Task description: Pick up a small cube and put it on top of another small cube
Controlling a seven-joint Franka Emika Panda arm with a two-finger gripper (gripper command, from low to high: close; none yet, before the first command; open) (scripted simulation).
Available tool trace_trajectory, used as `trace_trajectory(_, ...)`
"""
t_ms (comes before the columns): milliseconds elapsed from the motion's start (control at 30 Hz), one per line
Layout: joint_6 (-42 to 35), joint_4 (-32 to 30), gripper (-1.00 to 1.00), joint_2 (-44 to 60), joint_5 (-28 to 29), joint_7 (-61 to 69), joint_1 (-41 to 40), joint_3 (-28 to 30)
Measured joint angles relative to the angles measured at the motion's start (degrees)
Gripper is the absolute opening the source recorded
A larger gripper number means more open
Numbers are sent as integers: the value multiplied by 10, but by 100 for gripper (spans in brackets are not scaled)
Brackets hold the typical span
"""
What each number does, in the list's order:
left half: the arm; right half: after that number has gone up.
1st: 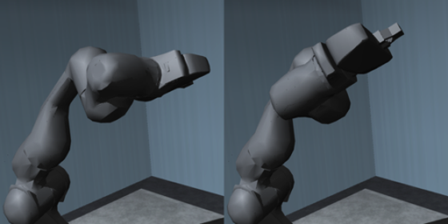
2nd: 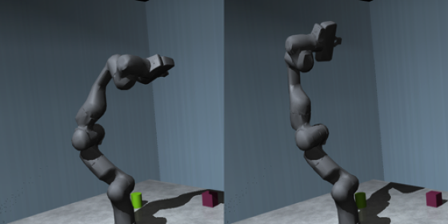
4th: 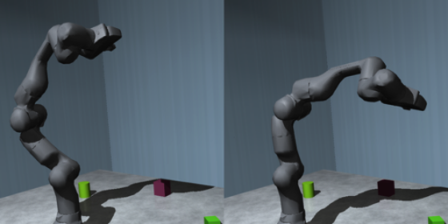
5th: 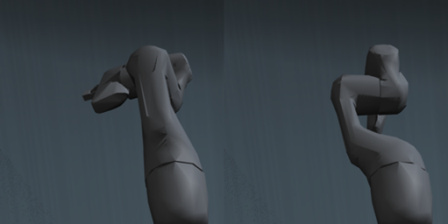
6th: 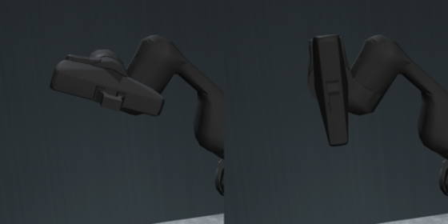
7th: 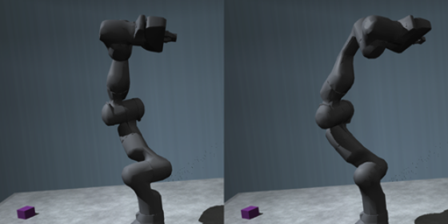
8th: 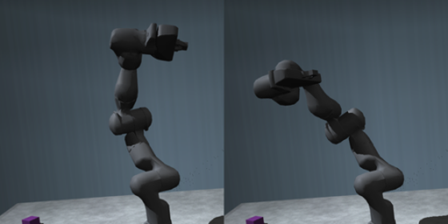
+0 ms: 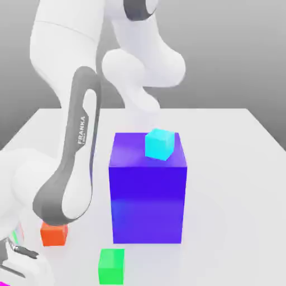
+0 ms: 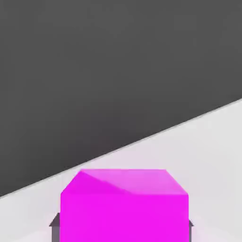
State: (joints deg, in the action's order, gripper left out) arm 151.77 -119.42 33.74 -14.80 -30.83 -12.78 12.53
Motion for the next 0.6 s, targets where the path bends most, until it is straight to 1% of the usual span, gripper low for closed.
trace_trajectory(100,-40,-16,-100,-56,22,-11,15,17)
trace_trajectory(200,-42,-54,-100,-103,60,30,35,10)
trace_trajectory(433,-33,-154,-100,-202,129,167,68,-34)
trace_trajectory(600,-27,-224,-100,-265,140,295,88,-71)
